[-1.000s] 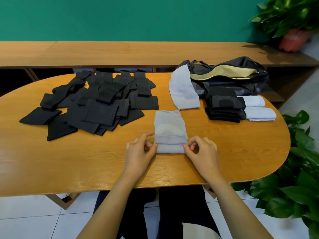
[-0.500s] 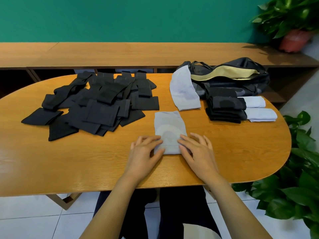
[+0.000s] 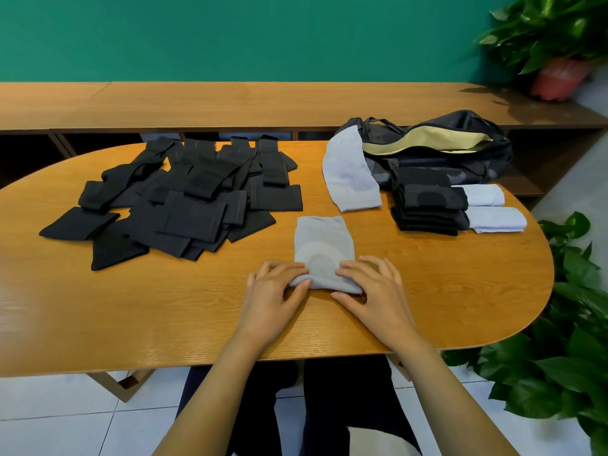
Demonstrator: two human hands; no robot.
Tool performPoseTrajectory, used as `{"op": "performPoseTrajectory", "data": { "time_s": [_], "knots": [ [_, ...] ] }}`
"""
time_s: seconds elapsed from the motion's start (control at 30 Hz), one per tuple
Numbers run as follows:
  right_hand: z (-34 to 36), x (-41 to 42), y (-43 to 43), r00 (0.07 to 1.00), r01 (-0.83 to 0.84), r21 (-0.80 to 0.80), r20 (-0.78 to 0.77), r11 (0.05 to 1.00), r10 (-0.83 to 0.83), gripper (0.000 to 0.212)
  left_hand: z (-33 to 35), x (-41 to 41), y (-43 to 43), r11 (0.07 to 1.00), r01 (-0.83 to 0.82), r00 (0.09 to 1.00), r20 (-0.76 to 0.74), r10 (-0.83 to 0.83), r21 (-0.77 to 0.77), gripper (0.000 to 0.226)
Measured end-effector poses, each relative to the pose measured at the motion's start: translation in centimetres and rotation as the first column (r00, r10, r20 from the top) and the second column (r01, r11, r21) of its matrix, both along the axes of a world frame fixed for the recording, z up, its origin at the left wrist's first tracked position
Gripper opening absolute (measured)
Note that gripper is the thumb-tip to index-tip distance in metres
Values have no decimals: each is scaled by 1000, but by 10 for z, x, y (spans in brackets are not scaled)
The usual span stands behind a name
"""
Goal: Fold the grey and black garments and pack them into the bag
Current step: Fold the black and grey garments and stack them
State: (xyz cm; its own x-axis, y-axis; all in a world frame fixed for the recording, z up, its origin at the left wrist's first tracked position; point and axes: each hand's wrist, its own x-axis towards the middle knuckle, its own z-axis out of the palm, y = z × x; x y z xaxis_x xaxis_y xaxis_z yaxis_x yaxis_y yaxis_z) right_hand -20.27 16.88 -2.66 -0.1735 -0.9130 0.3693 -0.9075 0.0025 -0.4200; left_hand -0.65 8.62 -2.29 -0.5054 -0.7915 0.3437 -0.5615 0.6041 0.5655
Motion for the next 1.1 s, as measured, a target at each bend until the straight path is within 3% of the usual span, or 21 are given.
{"op": "performPoseTrajectory", "data": {
  "time_s": [0.13,0.37,0.53,0.9,1.1],
  "knots": [
    [0,1,1,999,26,-59,23,998,-25,29,0,1,0,1000,0,1000,-23,0,-2,32],
    [0,0,0,1000,29,-53,-5,998,-29,30,-1,1,0,1000,-22,998,-53,22,-9,19],
    [3,1,1,998,55,-56,28,997,-54,21,-1,2,-1,1000,-29,999,-31,29,3,24],
    [11,2,2,971,155,11,182,988,-154,48,1,3,0,992,-67,990,-116,79,105,47],
    [8,2,0,984,151,-65,103,986,-144,46,2,1,0,993,-66,993,-96,75,100,42]
  ]
}}
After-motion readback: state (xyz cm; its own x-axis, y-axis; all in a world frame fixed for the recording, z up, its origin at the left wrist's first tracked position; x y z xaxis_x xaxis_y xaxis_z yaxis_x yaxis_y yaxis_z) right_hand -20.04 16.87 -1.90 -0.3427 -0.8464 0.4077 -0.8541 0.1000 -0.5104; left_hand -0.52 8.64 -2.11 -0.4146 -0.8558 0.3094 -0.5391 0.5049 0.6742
